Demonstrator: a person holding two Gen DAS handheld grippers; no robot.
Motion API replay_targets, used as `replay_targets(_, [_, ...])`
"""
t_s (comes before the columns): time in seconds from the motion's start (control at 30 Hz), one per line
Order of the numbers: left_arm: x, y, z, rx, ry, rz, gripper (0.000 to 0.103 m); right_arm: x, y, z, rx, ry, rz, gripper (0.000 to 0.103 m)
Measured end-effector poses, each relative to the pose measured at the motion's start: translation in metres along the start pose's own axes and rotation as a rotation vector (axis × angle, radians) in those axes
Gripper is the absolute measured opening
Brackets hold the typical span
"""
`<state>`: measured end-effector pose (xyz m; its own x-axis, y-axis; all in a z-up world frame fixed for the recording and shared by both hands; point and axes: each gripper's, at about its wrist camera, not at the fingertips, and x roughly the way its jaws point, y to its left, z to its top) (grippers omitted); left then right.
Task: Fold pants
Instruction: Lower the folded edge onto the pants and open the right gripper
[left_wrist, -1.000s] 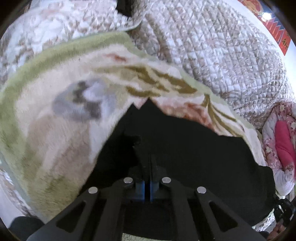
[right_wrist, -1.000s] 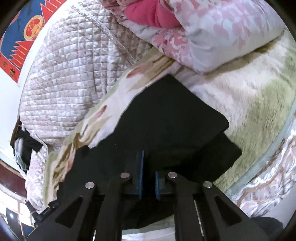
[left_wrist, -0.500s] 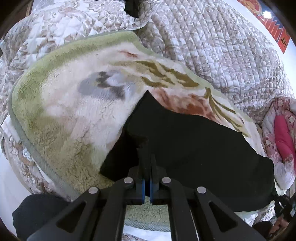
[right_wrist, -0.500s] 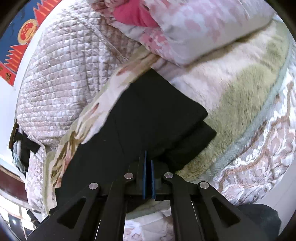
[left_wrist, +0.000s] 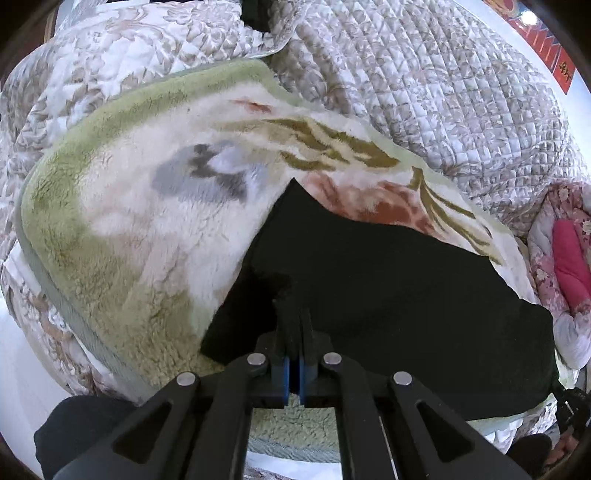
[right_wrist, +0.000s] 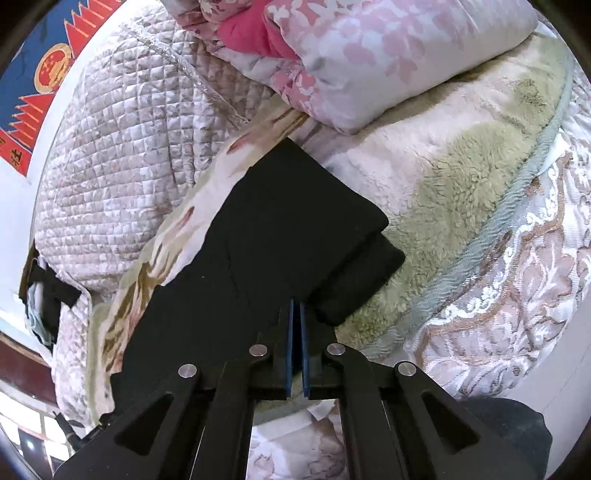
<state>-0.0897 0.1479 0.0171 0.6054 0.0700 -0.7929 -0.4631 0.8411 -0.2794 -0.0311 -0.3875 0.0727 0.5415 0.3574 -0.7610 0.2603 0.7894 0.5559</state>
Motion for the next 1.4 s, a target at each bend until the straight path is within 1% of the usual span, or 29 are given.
replay_targets(0.03, [0.0, 0.0, 0.001, -0.005, 0.001, -0.003, 0.004, 0.001, 0.0, 0.0, 0.008, 0.002, 0.003, 0.004])
replay_targets(0.07, [0.0, 0.001, 0.001, -0.007, 0.002, -0.004, 0.004, 0.002, -0.001, 0.001, 0.015, 0.001, 0.006, 0.01])
replay_targets(0.1, [0.0, 0.0, 0.001, -0.007, 0.0, -0.004, 0.004, 0.002, -0.001, 0.002, 0.023, -0.005, 0.012, 0.021])
replay_targets(0.2, [-0.002, 0.001, 0.003, -0.013, -0.004, -0.015, 0.004, 0.002, 0.001, 0.006, 0.041, -0.02, 0.045, 0.033])
replay_targets(0.27, [-0.003, 0.001, 0.004, -0.022, -0.008, -0.024, 0.004, 0.005, 0.004, 0.01, 0.04, -0.026, 0.046, 0.037])
replay_targets(0.37, [-0.002, 0.002, 0.005, -0.024, -0.008, -0.028, 0.004, 0.01, 0.007, 0.014, 0.033, -0.034, 0.018, 0.037])
replay_targets(0.4, [-0.002, 0.002, 0.005, -0.024, -0.009, -0.027, 0.004, 0.011, 0.01, 0.015, 0.024, -0.041, -0.007, 0.027])
replay_targets(0.43, [-0.002, 0.002, 0.005, -0.027, -0.008, -0.029, 0.004, 0.011, 0.011, 0.016, 0.016, -0.044, -0.021, 0.015])
replay_targets(0.47, [-0.002, 0.003, 0.006, -0.032, -0.006, -0.033, 0.004, 0.012, 0.012, 0.018, 0.015, -0.042, -0.015, 0.004])
replay_targets(0.57, [-0.005, 0.004, 0.008, -0.042, -0.009, -0.044, 0.004, 0.001, 0.017, 0.02, 0.018, -0.064, 0.018, 0.003])
replay_targets(0.67, [-0.017, 0.001, 0.012, -0.04, -0.04, -0.057, 0.004, -0.018, 0.029, 0.017, -0.004, -0.091, 0.059, 0.003])
replay_targets(0.73, [-0.027, 0.0, 0.014, -0.025, -0.073, -0.056, 0.004, -0.015, 0.023, 0.012, -0.008, -0.08, 0.028, 0.003])
replay_targets(0.77, [-0.028, 0.0, 0.014, -0.015, -0.077, -0.051, 0.004, -0.009, 0.014, 0.01, 0.017, -0.06, 0.007, 0.003])
replay_targets(0.8, [-0.025, 0.001, 0.013, -0.008, -0.071, -0.038, 0.004, -0.004, 0.005, 0.008, 0.044, -0.042, -0.005, 0.003])
replay_targets(0.87, [-0.01, 0.007, 0.009, -0.024, -0.022, -0.017, 0.004, 0.004, -0.008, 0.002, 0.08, -0.019, -0.021, 0.003])
replay_targets(0.93, [-0.002, 0.008, 0.005, -0.03, 0.005, -0.006, 0.004, 0.003, -0.006, -0.001, 0.067, -0.023, -0.029, 0.003])
replay_targets(1.0, [-0.004, 0.005, 0.004, -0.009, -0.006, 0.009, 0.004, 0.0, 0.0, 0.001, 0.044, -0.032, -0.027, 0.003])
replay_targets(1.07, [-0.006, 0.002, 0.006, 0.011, -0.017, 0.007, 0.004, 0.002, 0.002, 0.004, 0.02, -0.013, -0.043, 0.004])
replay_targets(1.1, [-0.005, 0.002, 0.007, 0.018, -0.01, 0.01, 0.005, 0.001, 0.001, 0.004, 0.02, -0.009, -0.062, 0.008])
replay_targets(1.13, [-0.005, 0.003, 0.007, 0.012, -0.003, 0.015, 0.005, -0.001, 0.0, 0.003, 0.021, -0.011, -0.066, 0.009])
replay_targets(1.17, [-0.005, 0.004, 0.007, 0.007, 0.002, 0.011, 0.005, -0.005, 0.001, 0.002, 0.014, -0.024, -0.078, 0.014])
replay_targets(1.2, [-0.008, 0.006, 0.007, 0.005, -0.003, 0.023, 0.009, -0.015, 0.004, 0.001, -0.01, -0.06, -0.138, 0.023])
replay_targets(1.23, [-0.011, 0.007, 0.007, 0.003, -0.013, 0.043, 0.009, -0.023, 0.006, 0.001, -0.026, -0.097, -0.18, 0.025])
replay_targets(1.3, [-0.02, 0.013, 0.009, -0.016, -0.042, 0.072, 0.009, -0.042, 0.009, 0.004, -0.051, -0.189, -0.253, 0.026])
replay_targets(1.33, [-0.025, 0.017, 0.011, -0.028, -0.058, 0.091, 0.009, -0.047, 0.012, 0.006, -0.069, -0.215, -0.267, 0.027])
replay_targets(1.37, [-0.029, 0.02, 0.014, -0.034, -0.074, 0.106, 0.009, -0.048, 0.017, 0.008, -0.096, -0.226, -0.258, 0.027])
replay_targets(1.4, [-0.033, 0.021, 0.018, -0.037, -0.093, 0.112, 0.009, -0.045, 0.025, 0.01, -0.14, -0.214, -0.228, 0.027])
